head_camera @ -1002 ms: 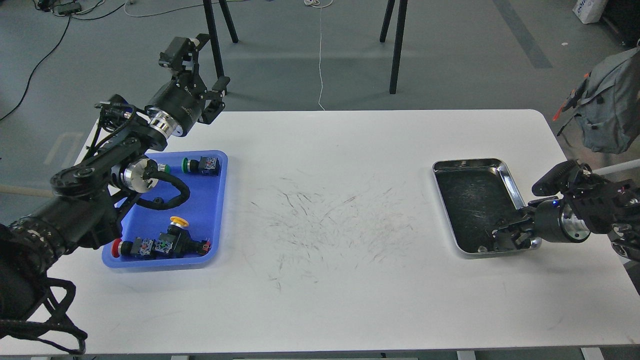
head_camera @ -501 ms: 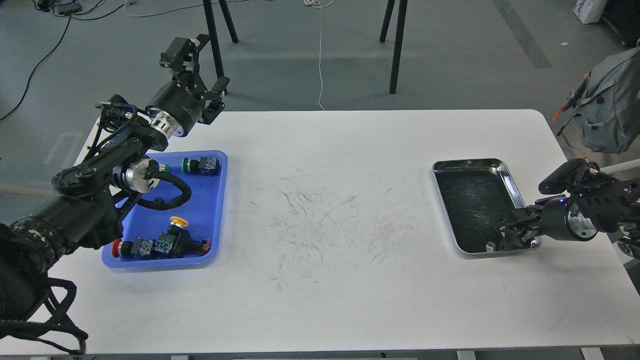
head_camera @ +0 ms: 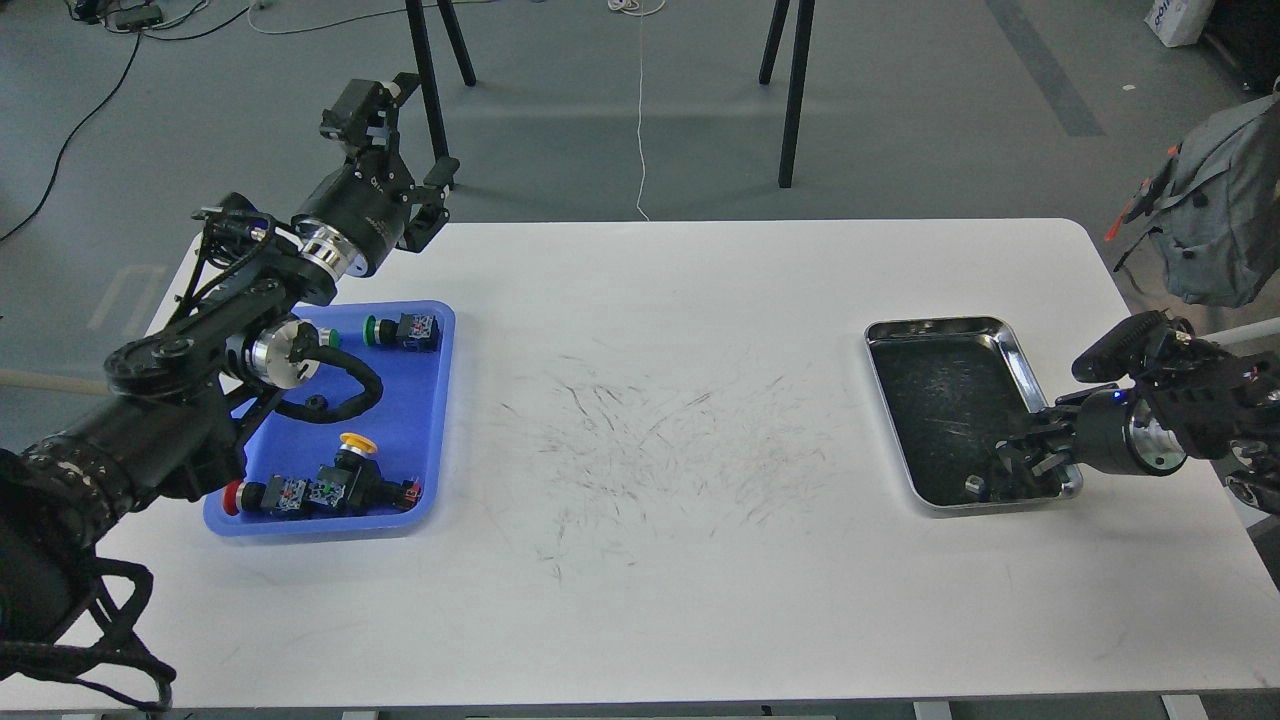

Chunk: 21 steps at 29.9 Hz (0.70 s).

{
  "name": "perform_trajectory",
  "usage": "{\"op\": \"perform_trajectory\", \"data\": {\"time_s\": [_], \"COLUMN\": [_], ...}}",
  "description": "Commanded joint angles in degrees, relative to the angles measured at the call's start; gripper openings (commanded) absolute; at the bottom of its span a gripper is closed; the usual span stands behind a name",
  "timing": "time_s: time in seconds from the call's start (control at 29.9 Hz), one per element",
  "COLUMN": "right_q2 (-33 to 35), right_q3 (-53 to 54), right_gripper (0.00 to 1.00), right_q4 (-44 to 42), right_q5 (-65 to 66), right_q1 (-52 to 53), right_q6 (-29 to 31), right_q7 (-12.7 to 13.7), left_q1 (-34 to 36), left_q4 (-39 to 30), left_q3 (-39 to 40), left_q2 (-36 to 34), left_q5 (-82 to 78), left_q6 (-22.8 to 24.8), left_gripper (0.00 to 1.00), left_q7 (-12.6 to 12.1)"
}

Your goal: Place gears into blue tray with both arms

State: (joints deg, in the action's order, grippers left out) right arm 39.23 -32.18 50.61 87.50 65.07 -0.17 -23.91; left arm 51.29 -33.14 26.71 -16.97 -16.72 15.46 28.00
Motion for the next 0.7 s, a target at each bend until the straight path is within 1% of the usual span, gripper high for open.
{"op": "perform_trajectory", "data": {"time_s": [0.0,0.43,0.67], "right_q2": [-0.1,0.1,0.0], "right_q3": [0.0,-0.9,-1.1], "right_gripper": [0.32,0.33,0.29], "right_q4": [0.3,0.1,0.3], "right_q5": [-0.1,0.1,0.0], "right_q1": [-0.2,-0.2,-0.1], "right_q6": [0.0,0.5,0.5], "right_q7": [0.0,-0.1,-0.7], "left_q1": [0.0,0.0,0.0], "left_q4": [0.0,0.0,0.0], "left_q3": [0.0,0.0,-0.1], "left_q2": [-0.1,0.0,-0.1], "left_q5": [0.0,0.0,0.0], "left_q6": [0.0,-0.1,-0.1], "left_gripper": [1.0,1.0,1.0], "left_q7": [0.0,0.0,0.0]}}
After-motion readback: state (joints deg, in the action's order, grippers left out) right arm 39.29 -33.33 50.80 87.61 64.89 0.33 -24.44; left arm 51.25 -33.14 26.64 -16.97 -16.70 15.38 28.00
